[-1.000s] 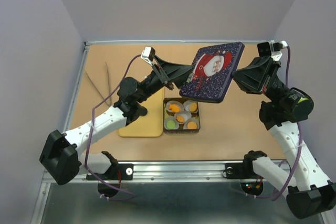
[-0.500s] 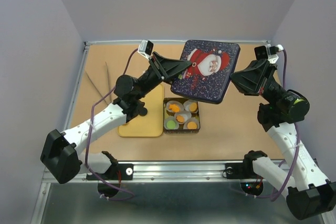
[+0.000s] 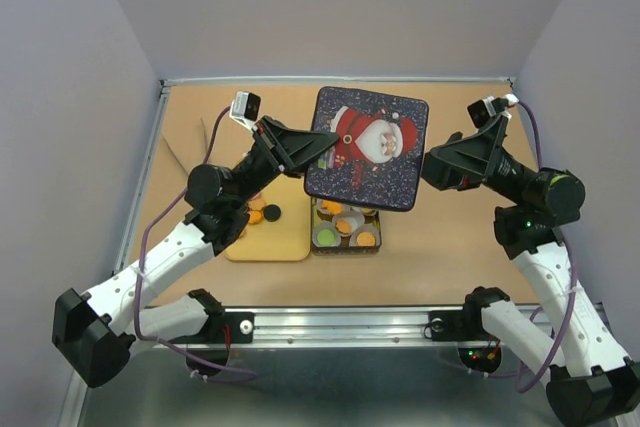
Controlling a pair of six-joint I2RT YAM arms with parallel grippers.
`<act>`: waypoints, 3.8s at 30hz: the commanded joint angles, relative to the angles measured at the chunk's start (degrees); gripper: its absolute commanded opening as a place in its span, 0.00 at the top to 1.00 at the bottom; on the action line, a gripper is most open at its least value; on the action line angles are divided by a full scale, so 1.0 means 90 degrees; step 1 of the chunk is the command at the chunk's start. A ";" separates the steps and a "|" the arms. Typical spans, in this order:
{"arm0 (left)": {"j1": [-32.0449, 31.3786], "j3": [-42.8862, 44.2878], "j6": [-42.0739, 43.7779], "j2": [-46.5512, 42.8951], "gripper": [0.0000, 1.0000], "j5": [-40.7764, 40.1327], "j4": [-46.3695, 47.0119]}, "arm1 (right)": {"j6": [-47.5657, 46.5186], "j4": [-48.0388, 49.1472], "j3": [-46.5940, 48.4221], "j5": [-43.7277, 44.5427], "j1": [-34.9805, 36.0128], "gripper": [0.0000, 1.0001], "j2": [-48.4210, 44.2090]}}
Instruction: Pack the cookies
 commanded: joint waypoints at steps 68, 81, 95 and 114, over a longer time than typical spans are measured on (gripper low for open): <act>0.0201 -0.1485 0.3815 0.1557 0.46 -0.0588 -0.3778 | -0.6559 -0.4025 -0.2122 0.0720 0.0060 0.84 0.3392; 0.0289 -0.1279 0.4460 0.1762 0.46 -0.1107 -0.4698 | -0.6745 -0.3947 -0.2014 0.0779 0.0060 0.83 0.3900; 0.0397 -0.1289 0.4782 0.1987 0.33 -0.1068 -0.4795 | -0.6823 -0.3947 -0.2024 0.0906 0.0060 0.66 0.4018; 0.0778 -0.1611 0.5027 0.1381 0.21 -0.1224 -0.5206 | -0.6735 -0.3995 -0.1594 0.0984 0.0060 0.60 0.4164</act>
